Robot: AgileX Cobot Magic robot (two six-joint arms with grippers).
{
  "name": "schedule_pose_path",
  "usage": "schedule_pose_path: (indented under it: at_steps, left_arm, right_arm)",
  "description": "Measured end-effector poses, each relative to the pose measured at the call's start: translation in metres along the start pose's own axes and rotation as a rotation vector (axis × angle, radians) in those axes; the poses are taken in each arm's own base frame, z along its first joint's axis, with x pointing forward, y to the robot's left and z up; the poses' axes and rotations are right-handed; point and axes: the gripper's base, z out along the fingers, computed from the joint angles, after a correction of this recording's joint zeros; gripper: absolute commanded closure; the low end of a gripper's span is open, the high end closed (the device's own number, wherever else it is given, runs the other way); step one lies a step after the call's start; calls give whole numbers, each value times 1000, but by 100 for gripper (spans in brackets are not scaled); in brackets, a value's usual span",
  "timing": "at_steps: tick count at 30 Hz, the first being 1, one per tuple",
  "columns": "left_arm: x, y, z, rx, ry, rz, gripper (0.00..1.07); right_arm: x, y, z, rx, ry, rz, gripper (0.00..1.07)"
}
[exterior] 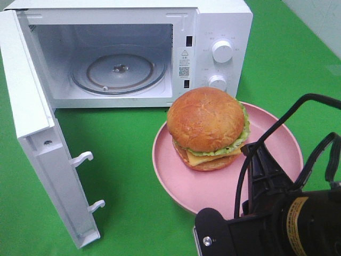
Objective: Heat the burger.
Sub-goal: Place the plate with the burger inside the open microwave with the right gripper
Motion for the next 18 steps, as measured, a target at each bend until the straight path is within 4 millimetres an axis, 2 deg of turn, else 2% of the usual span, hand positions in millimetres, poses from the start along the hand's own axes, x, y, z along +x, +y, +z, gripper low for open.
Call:
schedule_pose_path:
  at_steps: [18]
  left_arm:
    - [0,0,0,0,0,0,9]
  right_arm:
    - [14,-30,21,2,-84,-34,107]
